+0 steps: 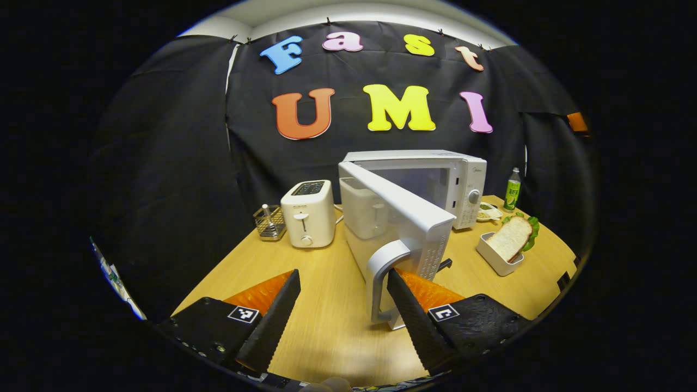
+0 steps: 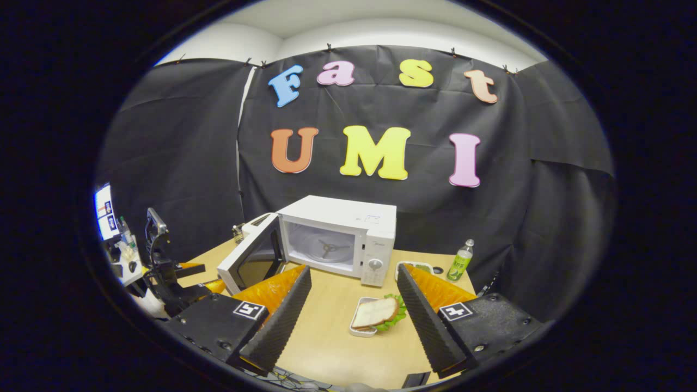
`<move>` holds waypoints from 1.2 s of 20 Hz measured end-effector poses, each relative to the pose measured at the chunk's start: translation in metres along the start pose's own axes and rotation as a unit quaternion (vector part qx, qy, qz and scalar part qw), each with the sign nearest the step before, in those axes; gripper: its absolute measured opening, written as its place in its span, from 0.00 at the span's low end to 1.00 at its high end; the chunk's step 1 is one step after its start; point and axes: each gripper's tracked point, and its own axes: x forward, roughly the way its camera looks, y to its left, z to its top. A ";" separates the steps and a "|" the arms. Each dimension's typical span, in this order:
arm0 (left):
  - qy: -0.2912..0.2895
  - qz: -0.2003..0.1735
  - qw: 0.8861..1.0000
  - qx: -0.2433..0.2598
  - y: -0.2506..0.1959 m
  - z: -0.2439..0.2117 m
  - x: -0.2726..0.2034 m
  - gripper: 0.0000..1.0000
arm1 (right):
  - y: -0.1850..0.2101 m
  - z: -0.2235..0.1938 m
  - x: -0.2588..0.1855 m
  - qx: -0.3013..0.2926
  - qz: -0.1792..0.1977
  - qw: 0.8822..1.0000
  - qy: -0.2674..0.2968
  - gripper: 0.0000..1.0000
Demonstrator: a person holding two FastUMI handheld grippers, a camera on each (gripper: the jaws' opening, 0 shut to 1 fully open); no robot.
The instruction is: Open the microwave oven with the left hand, put the food in, and close the microwave oven.
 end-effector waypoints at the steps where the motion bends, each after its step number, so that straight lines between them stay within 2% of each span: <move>1: 0.003 0.012 1.000 -0.001 0.014 -0.002 -0.002 0.97 | 0.003 -0.001 0.002 0.000 0.003 1.000 0.000 0.97; 5: 0.008 0.051 0.999 0.000 0.055 -0.003 -0.008 0.95 | 0.002 -0.009 0.010 0.001 0.004 1.000 0.006 1.00; 9: 0.011 0.076 0.997 0.000 0.081 -0.004 -0.019 0.97 | -0.018 -0.029 0.024 0.009 -0.008 1.000 0.019 1.00; 14: 0.008 0.084 0.996 0.005 0.079 0.002 -0.037 0.97 | -0.064 -0.077 0.051 0.026 -0.033 0.997 0.062 1.00; 16: 0.006 0.083 0.997 -0.001 0.071 0.008 -0.044 0.96 | -0.084 -0.103 0.068 0.038 -0.038 0.994 0.090 0.96; 19: -0.003 0.084 0.996 0.005 0.057 0.024 -0.051 0.97 | -0.106 -0.144 0.097 0.049 -0.027 0.989 0.140 1.00; 22: -0.014 0.087 0.996 0.009 0.040 0.046 -0.056 0.97 | -0.115 -0.174 0.127 0.068 0.006 0.981 0.179 1.00; 23: -0.017 0.091 0.996 0.007 0.034 0.052 -0.059 0.97 | -0.117 -0.186 0.141 0.079 0.020 0.977 0.197 0.92; 24: -0.019 0.095 0.995 0.006 0.028 0.057 -0.061 0.97 | -0.116 -0.196 0.152 0.093 0.040 0.972 0.212 0.99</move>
